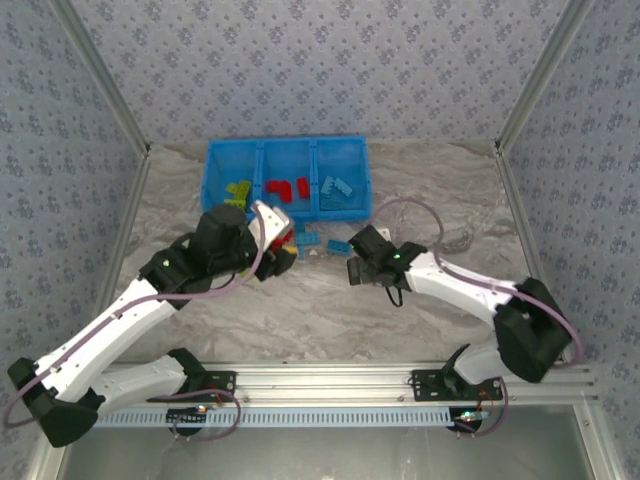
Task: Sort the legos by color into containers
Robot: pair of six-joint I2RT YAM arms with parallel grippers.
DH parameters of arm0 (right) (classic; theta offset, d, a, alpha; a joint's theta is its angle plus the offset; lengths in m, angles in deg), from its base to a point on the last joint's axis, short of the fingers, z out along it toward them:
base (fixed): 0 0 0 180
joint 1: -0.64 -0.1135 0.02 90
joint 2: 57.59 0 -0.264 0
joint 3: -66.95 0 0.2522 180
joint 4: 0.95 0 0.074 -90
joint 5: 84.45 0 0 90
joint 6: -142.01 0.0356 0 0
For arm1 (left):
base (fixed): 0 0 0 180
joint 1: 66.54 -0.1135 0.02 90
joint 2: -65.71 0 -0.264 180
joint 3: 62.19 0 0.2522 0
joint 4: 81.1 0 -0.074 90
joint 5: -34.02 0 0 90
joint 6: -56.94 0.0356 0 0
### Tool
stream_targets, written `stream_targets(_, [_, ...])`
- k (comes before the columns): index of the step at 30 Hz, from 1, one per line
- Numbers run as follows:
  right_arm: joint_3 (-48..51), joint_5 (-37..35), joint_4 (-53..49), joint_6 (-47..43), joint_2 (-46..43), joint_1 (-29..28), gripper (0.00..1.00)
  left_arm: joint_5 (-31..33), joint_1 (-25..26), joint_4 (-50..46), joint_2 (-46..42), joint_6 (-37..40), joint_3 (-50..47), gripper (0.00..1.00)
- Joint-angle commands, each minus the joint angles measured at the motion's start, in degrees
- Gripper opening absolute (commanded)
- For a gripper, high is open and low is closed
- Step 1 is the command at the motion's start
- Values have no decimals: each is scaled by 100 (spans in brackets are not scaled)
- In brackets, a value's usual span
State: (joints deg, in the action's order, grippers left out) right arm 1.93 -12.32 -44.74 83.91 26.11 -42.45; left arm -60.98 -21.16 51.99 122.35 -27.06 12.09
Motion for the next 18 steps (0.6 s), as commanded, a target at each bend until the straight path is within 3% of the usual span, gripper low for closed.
stream_targets(1, [-356, -151, 147, 73, 511, 14, 87, -486, 128, -768, -199, 621, -205, 61])
stream_targets(6, [-506, -117, 482, 99, 1172, 5, 67, -699, 179, -647, -522, 431, -642, 76])
stream_targets(9, [-607, -55, 671, 22, 1440, 14, 61, -713, 178, -374, -719, 289, -887, 84])
stream_targets(18, [-698, 178, 1073, -44, 1856, 90, 46, -624, 176, -188, -856, 190, -1094, 92])
